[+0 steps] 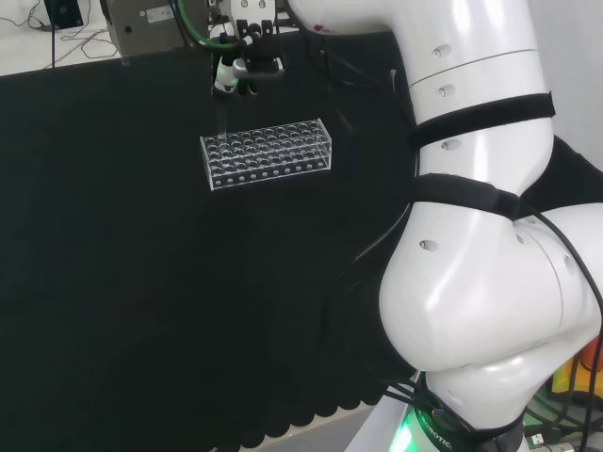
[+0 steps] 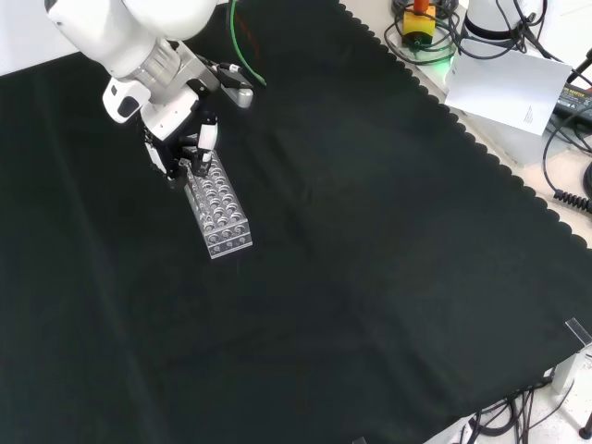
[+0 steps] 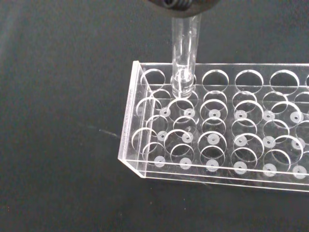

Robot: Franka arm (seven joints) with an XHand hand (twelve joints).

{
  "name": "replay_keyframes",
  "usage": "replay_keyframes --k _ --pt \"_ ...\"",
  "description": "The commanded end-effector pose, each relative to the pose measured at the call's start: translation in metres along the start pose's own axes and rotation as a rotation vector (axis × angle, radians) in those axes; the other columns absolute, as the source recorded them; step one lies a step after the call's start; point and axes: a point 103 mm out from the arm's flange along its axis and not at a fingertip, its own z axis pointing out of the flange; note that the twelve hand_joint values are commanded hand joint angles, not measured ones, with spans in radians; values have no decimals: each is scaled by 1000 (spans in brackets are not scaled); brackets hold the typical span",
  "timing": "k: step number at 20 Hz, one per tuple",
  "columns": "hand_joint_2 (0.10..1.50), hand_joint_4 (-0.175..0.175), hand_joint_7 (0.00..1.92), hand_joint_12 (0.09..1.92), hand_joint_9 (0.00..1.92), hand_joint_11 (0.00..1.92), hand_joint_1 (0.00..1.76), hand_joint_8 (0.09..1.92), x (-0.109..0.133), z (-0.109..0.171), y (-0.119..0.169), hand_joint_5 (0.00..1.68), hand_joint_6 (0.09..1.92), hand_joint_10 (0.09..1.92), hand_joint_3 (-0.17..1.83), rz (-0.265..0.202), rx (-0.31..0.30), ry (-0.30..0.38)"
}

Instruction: Put the test tube back in the rack.

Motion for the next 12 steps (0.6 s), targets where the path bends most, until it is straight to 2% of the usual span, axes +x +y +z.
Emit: replay_keyframes --k 1,9,12 --pt "1044 -175 1309 743 1354 1446 1431 700 0 2 1 1364 87 550 -175 -3 8 0" --pt "1044 -175 1310 743 1354 1446 1430 699 1 6 4 1364 87 550 -175 -1 26 -8" --pt "1044 -175 1310 743 1354 1445 1431 699 3 15 10 1364 87 550 -175 2 33 -15"
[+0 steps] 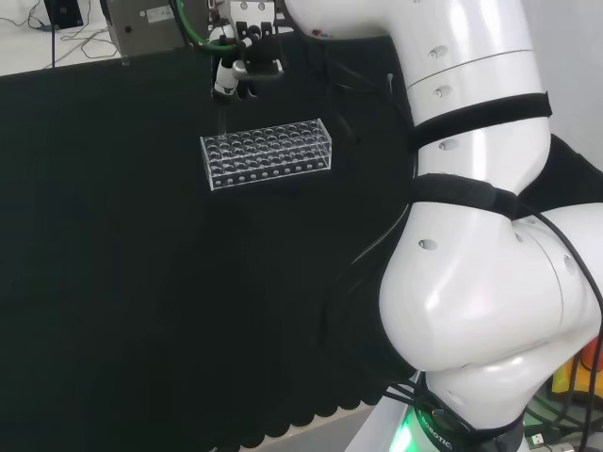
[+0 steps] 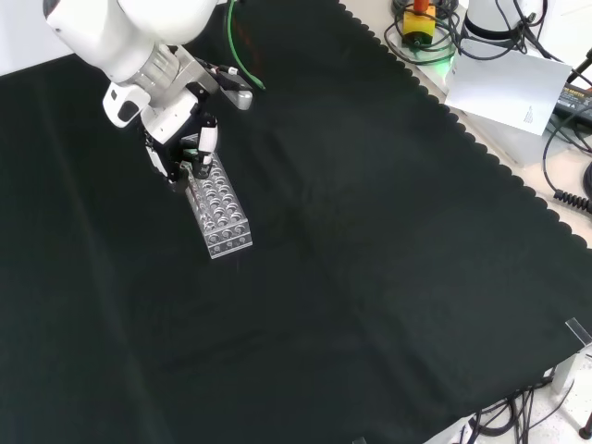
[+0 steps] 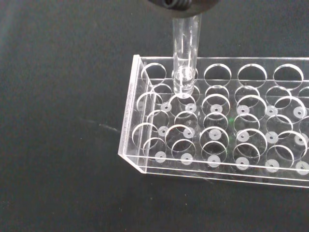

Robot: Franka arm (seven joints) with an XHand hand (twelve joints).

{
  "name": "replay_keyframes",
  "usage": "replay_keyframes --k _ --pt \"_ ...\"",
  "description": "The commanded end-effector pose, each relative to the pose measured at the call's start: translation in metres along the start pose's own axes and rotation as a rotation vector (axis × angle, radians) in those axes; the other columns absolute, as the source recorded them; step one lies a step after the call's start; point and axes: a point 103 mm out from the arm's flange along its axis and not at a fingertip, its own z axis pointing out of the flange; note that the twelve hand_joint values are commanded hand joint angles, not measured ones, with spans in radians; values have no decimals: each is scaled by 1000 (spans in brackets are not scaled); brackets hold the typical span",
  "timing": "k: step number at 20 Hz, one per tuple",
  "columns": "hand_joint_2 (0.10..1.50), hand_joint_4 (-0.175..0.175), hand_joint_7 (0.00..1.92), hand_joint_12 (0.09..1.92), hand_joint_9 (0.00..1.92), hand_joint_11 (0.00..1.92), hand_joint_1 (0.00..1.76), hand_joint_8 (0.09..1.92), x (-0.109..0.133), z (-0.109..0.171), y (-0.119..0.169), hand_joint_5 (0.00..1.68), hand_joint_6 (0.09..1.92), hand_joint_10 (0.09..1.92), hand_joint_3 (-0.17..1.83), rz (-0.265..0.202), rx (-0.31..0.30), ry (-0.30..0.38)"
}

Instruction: Put the test tube back in the rack.

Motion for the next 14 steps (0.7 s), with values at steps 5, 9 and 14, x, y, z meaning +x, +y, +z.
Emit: replay_keyframes --k 5,9,14 --pt "1044 -175 1310 743 1355 1445 1431 698 7 24 15 1364 87 550 -175 5 24 -7" --pt "1044 -175 1310 743 1355 1445 1431 698 6 27 16 1364 87 549 -175 -2 33 1" --pt "1044 -175 1309 743 1354 1445 1430 700 5 33 17 1364 87 550 -175 -1 48 10"
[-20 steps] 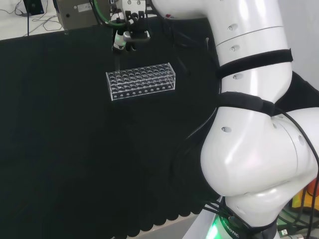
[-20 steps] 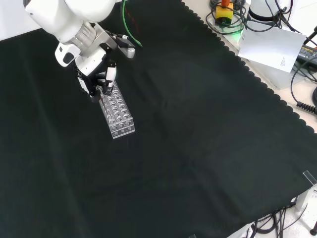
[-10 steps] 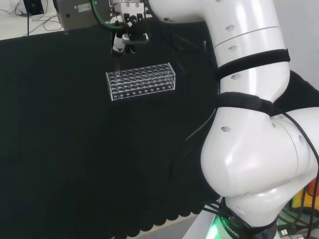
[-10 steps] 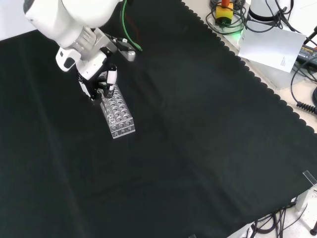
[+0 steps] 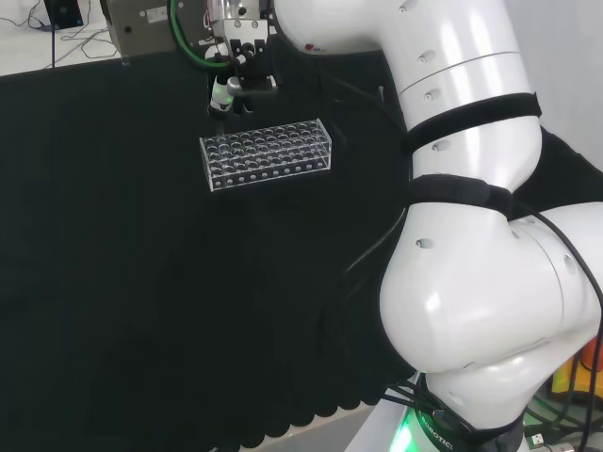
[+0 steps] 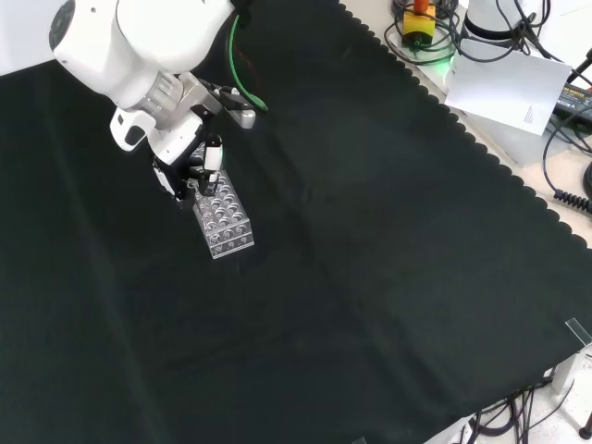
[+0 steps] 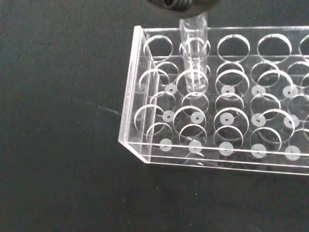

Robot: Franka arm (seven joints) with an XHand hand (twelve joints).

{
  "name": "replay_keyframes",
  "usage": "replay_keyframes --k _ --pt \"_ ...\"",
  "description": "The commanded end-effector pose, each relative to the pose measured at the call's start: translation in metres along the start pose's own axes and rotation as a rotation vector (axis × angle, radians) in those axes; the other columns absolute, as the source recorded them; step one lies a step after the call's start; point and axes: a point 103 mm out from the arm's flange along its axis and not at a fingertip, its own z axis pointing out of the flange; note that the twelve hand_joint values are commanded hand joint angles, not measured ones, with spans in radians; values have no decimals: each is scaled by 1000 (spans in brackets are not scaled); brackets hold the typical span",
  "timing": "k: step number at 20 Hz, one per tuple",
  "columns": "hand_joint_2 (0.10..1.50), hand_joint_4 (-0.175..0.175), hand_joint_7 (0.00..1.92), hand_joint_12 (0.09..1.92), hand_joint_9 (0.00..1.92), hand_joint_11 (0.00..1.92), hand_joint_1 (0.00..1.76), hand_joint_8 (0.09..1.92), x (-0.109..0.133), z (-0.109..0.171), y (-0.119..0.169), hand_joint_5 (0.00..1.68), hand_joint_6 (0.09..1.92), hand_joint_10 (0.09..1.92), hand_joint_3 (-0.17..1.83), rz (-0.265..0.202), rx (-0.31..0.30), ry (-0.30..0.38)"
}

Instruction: Put the test tube back in the rack.

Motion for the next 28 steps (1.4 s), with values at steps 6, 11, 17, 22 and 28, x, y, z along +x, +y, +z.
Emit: replay_keyframes --k 6,11,17,22,28 --pt "1044 -175 1309 743 1354 1445 1431 700 -3 17 3 1364 87 550 -175 1 30 6" --pt "1044 -175 1309 743 1355 1445 1431 700 -5 17 2 1364 87 549 -175 1 34 8" --pt "1049 -175 1292 746 1334 1438 1429 732 -3 18 4 1362 87 587 -175 1 72 15" --pt "1038 -165 1267 958 1396 1350 1378 625 -5 17 4 1252 414 523 -128 -17 83 46" --pt "959 -170 957 1232 1314 1069 1295 832 -6 13 1 975 585 608 -175 -31 69 64"
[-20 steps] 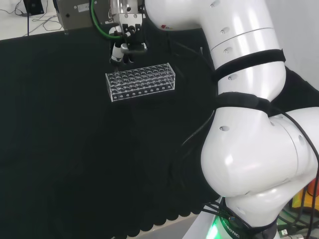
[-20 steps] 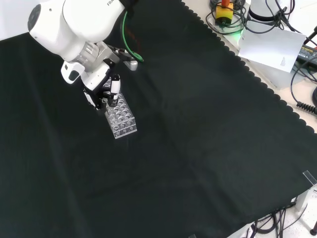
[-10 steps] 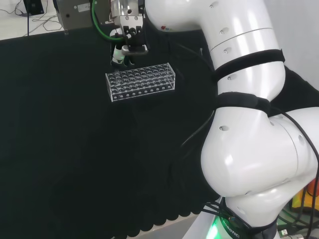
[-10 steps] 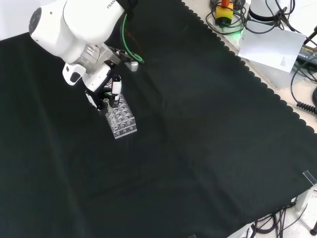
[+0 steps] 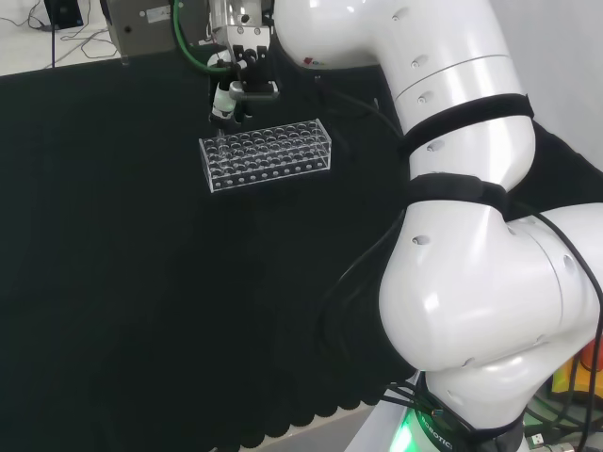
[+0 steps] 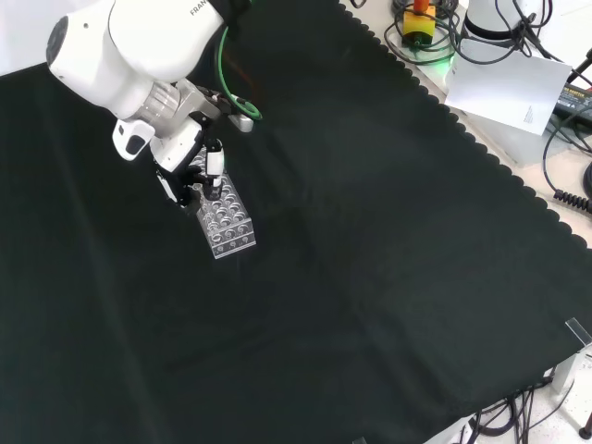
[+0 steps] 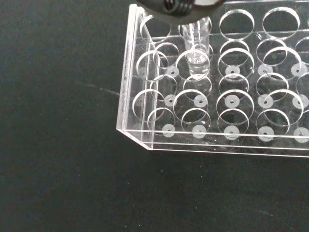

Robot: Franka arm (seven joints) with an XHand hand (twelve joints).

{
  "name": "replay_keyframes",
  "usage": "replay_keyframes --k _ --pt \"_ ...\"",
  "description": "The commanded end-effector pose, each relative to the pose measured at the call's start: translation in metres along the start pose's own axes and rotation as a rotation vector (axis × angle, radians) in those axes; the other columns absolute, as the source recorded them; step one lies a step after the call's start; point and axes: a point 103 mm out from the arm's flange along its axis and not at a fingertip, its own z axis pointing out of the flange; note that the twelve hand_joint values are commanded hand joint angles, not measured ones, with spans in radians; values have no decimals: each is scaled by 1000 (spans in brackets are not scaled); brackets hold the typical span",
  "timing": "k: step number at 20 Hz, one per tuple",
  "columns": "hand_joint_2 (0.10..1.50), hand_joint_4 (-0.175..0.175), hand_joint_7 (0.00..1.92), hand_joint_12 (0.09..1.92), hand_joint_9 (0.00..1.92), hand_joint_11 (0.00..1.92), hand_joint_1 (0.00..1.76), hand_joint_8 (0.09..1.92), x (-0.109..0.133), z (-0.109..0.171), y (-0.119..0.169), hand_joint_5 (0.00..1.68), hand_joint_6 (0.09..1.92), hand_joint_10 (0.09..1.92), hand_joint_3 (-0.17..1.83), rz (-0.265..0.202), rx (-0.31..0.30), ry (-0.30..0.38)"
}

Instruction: Put the test tube back in the rack.

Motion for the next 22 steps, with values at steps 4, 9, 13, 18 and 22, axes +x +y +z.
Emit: replay_keyframes --k 4,9,13,18,22 --pt "949 -154 871 1243 1277 1029 1285 863 -3 -1 -7 941 607 632 -175 -25 -2 34" --pt "946 -135 838 1242 1256 1020 1283 859 -4 -4 -9 931 610 636 -175 -35 -7 41" --pt "940 -103 748 1275 1157 972 1274 894 -4 -6 -11 877 638 706 -175 -44 0 53" --pt "912 -39 476 1369 867 783 1200 933 -3 -8 -15 540 714 817 -175 -66 11 72" --pt "888 -13 231 1457 571 532 1119 942 -3 -13 -18 305 587 906 -175 -74 -4 77"
